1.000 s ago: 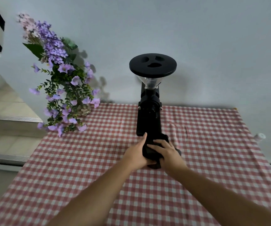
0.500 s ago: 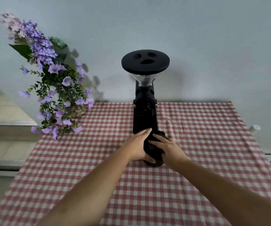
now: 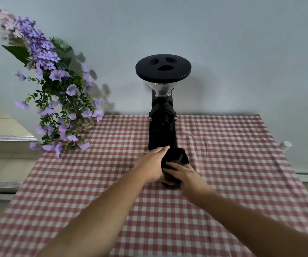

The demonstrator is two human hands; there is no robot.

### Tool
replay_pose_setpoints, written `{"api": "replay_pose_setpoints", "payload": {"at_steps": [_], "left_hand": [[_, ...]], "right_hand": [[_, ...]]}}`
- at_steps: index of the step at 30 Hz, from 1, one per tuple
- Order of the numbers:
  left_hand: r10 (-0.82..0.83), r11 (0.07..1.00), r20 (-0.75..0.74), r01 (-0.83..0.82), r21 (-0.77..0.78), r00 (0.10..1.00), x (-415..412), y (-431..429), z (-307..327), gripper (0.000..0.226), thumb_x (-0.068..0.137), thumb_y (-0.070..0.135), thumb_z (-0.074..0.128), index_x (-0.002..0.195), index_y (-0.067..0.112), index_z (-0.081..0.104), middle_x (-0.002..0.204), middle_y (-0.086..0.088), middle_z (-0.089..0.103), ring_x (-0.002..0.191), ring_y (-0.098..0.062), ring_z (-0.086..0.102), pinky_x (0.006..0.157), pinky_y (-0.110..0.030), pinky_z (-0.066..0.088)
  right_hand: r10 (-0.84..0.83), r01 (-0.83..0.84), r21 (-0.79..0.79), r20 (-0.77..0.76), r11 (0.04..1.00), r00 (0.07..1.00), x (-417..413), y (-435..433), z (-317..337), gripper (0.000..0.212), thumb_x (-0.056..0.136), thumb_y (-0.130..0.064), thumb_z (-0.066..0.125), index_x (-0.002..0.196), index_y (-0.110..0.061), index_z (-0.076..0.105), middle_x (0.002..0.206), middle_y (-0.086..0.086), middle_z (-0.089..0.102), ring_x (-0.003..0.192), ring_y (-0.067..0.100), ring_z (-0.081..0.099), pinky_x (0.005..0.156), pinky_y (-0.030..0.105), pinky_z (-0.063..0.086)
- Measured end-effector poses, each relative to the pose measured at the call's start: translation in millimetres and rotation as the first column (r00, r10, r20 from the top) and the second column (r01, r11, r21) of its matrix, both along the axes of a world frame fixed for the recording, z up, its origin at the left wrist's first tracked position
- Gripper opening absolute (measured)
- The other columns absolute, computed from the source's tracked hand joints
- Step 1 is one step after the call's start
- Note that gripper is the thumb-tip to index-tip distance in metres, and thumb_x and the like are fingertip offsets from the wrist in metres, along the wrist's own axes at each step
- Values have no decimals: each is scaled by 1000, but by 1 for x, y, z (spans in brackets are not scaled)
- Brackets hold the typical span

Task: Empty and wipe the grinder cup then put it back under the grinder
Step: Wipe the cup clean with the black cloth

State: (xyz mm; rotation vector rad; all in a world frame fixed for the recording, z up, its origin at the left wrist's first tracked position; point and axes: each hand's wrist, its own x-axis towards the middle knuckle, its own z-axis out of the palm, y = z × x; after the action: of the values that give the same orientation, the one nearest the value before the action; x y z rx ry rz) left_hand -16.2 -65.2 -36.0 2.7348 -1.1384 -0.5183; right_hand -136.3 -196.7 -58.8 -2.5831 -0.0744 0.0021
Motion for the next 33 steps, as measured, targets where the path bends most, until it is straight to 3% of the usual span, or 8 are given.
{"api": "replay_pose_setpoints", "payload": {"at_steps": [5, 9, 12, 16, 19, 23, 27, 33], "left_hand": [[12, 1000, -23, -11, 26, 1000, -2, -2, 3, 127, 61, 67, 78, 156, 28, 2, 163, 9, 10, 147, -15, 20, 115, -43, 28], [19, 1000, -21, -19, 24, 1000, -3, -1, 2, 127, 61, 69, 77, 156, 30, 1, 163, 10, 10, 146, -15, 22, 113, -42, 29], [21, 1000, -1, -21, 7, 1000, -3, 0, 1, 123, 65, 65, 77, 156, 30, 1, 163, 9, 13, 145, -15, 25, 112, -41, 31], [30, 999, -27, -29, 21, 999, -5, -1, 2, 128, 61, 66, 78, 156, 29, 1, 163, 8, 12, 146, -16, 22, 114, -45, 29], [59, 998, -34, -59, -1, 998, -6, -3, 3, 126, 61, 63, 80, 155, 29, 3, 162, 9, 15, 145, -15, 25, 114, -44, 30], [51, 999, -22, -50, 12, 998, -7, -1, 3, 127, 61, 67, 78, 155, 30, 2, 163, 10, 13, 145, -14, 24, 113, -44, 29], [36, 998, -5, -36, 45, 999, -5, -1, 2, 129, 60, 71, 76, 155, 30, -1, 163, 9, 11, 146, -16, 22, 112, -46, 29], [62, 998, -24, -62, 16, 998, -7, -2, 3, 125, 62, 64, 78, 155, 30, 3, 162, 10, 16, 145, -15, 23, 113, -46, 25]], "right_hand": [[84, -128, -373, -132, 919, 988, 37, -50, 27, 65, 92, -7, 50, 142, -43, 29, 153, -17, 26, 125, 20, 32, 87, 28, 49], [-60, 49, -182, -52, 982, 997, 26, -22, 16, 58, 90, -2, 49, 139, -33, 43, 151, -8, 34, 123, 28, 37, 101, 39, 42], [-8, 9, -7, 29, 1000, 1000, 1, 3, 4, 53, 89, 4, 46, 133, -24, 53, 148, -4, 41, 123, 27, 41, 105, 38, 38], [177, -213, -330, -135, 920, 975, 26, -31, 24, 58, 91, -11, 56, 140, -37, 38, 150, -13, 33, 127, 21, 32, 98, 37, 46], [116, -190, -474, -181, 860, 977, 48, -39, 38, 58, 91, -16, 55, 141, -38, 34, 149, -11, 32, 123, 23, 31, 89, 33, 49], [-30, -46, -408, -178, 912, 983, 44, -12, 33, 49, 92, -17, 53, 137, -31, 43, 147, -4, 34, 124, 28, 33, 99, 38, 44], [100, -148, -293, -170, 945, 980, 20, -4, 24, 52, 92, -15, 54, 139, -33, 41, 150, -6, 32, 130, 26, 30, 102, 39, 42], [107, -162, -510, -137, 844, 985, 48, -49, 37, 58, 92, -16, 53, 141, -40, 32, 150, -11, 29, 126, 24, 29, 91, 35, 48]]}}
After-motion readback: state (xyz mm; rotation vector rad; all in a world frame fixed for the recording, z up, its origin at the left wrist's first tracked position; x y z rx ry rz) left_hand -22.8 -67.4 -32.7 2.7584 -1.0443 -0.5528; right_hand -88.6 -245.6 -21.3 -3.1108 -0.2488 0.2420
